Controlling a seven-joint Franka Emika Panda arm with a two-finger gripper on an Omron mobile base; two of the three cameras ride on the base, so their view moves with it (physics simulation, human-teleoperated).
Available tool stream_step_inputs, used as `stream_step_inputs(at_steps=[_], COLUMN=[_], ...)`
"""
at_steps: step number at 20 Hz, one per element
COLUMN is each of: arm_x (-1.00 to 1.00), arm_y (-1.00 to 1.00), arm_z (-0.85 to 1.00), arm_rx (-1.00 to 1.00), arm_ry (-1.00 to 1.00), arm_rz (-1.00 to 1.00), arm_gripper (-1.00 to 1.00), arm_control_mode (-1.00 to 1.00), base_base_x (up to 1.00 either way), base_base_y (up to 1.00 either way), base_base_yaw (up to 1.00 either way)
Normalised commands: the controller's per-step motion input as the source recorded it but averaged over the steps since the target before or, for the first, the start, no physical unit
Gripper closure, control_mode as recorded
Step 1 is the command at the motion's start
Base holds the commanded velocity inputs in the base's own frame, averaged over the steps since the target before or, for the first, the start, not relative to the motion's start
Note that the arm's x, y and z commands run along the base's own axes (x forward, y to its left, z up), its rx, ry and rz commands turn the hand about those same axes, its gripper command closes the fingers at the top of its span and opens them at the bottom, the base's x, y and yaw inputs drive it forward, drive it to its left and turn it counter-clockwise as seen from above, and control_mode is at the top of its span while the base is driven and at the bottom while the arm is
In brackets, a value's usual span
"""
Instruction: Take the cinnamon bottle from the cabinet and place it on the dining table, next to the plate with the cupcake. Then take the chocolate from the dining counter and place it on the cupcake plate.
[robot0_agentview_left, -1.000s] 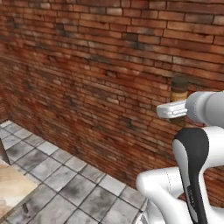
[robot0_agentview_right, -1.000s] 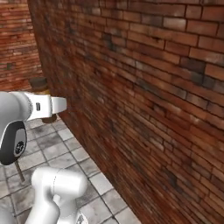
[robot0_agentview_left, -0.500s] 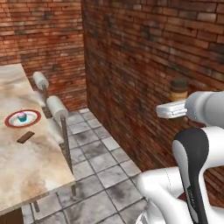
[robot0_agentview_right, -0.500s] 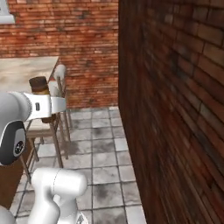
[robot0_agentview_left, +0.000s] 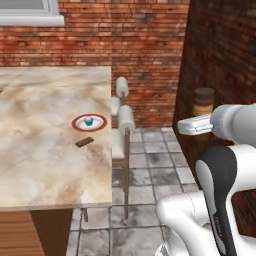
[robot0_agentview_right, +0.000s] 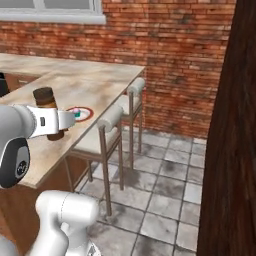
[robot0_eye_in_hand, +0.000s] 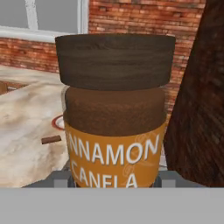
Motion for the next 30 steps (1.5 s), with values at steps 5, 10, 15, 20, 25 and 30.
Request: stream_step_inputs(at_steps=[5, 10, 15, 20, 25, 30], arm_x=[0.0, 0.0, 0.0, 0.0, 0.0, 0.0], arm_y=[0.0, 0.0, 0.0, 0.0, 0.0, 0.0], arm_z=[0.0, 0.0, 0.0, 0.0, 0.0, 0.0], arm_rx=[0.0, 0.0, 0.0, 0.0, 0.0, 0.0], arm_ry=[0.0, 0.0, 0.0, 0.0, 0.0, 0.0], arm_rz=[0.0, 0.0, 0.0, 0.0, 0.0, 0.0], arm_gripper=[1.0, 1.0, 1.0, 1.0, 1.0, 1.0], arm_control_mode=[1.0, 1.0, 1.0, 1.0, 1.0, 1.0], base_base_x=[0.25, 0.21, 0.2, 0.23, 0.28, 0.67], base_base_y=[-0.54, -0.5, -0.47, -0.61, -0.74, -0.5], base_base_yaw=[0.62, 0.63, 0.64, 0.58, 0.49, 0.27])
